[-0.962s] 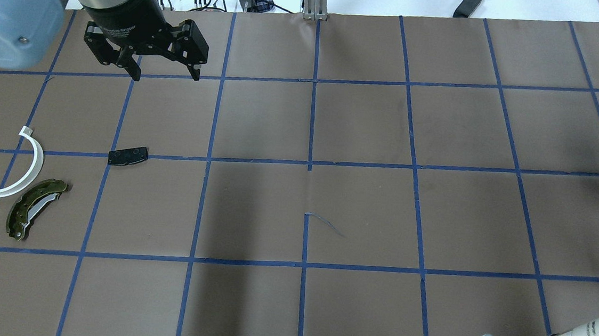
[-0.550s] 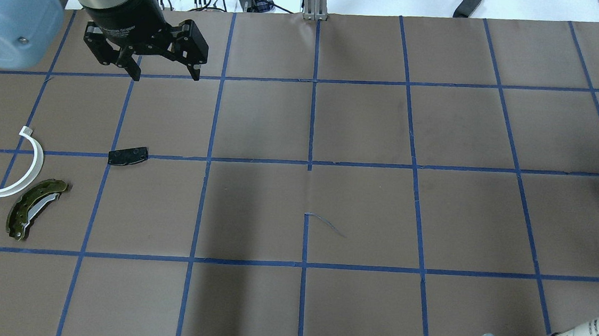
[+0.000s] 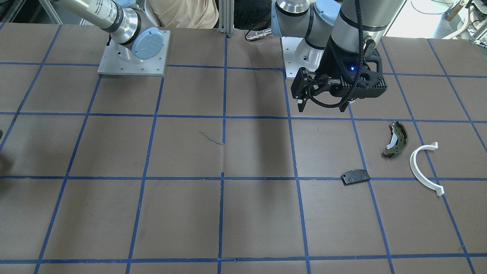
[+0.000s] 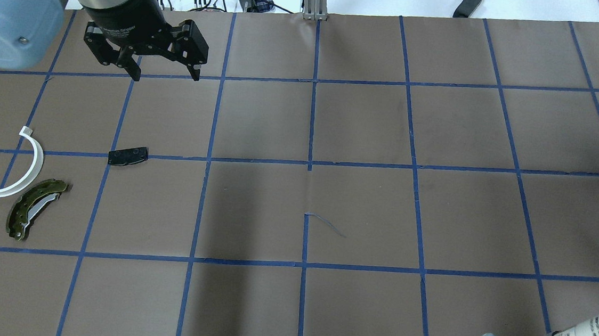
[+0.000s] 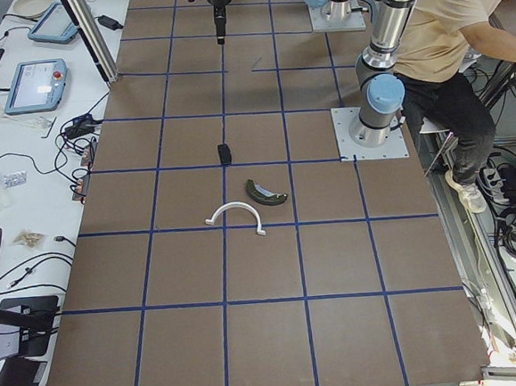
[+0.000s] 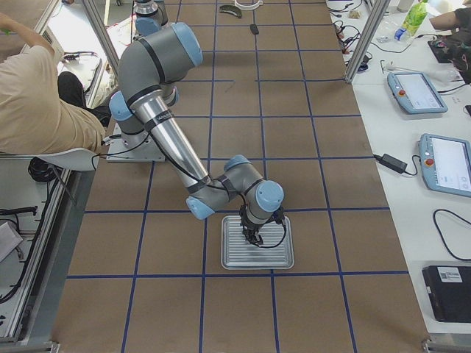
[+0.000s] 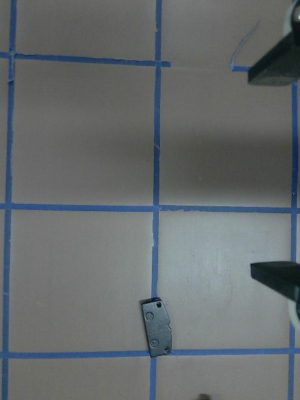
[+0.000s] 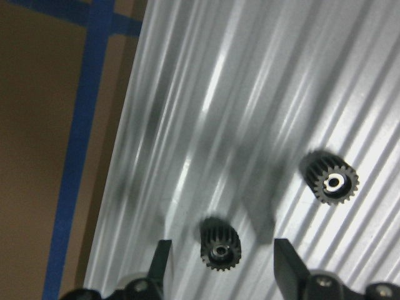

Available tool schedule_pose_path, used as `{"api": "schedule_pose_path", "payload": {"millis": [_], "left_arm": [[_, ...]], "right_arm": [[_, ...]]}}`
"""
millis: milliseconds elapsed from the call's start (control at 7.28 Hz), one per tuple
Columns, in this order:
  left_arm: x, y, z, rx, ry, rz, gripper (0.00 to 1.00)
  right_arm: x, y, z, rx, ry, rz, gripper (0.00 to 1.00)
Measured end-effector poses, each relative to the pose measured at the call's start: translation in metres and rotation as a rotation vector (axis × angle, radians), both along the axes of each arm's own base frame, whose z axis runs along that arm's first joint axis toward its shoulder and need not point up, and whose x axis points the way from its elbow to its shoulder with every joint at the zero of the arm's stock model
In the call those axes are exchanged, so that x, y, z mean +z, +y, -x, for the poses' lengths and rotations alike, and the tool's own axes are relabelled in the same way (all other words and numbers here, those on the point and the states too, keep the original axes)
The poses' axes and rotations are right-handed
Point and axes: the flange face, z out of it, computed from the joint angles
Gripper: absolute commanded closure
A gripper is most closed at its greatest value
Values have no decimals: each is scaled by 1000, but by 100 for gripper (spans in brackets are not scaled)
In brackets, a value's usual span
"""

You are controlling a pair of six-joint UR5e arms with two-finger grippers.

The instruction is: Place bearing gear from tray to pile

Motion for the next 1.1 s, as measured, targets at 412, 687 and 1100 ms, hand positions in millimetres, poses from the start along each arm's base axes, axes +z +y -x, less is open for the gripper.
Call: {"api": "schedule_pose_path", "payload": {"millis": [412, 687, 1100], "left_arm": [[0, 0, 0, 0, 1, -1, 0], [0, 0, 0, 0, 0, 0, 0], [0, 0, 0, -1, 0, -1, 0]], "right_arm": [[-2, 0, 0, -9, -1, -4, 74], [-1, 0, 0, -10, 3, -3, 100], [7, 1, 1, -9, 16, -14, 100]]}}
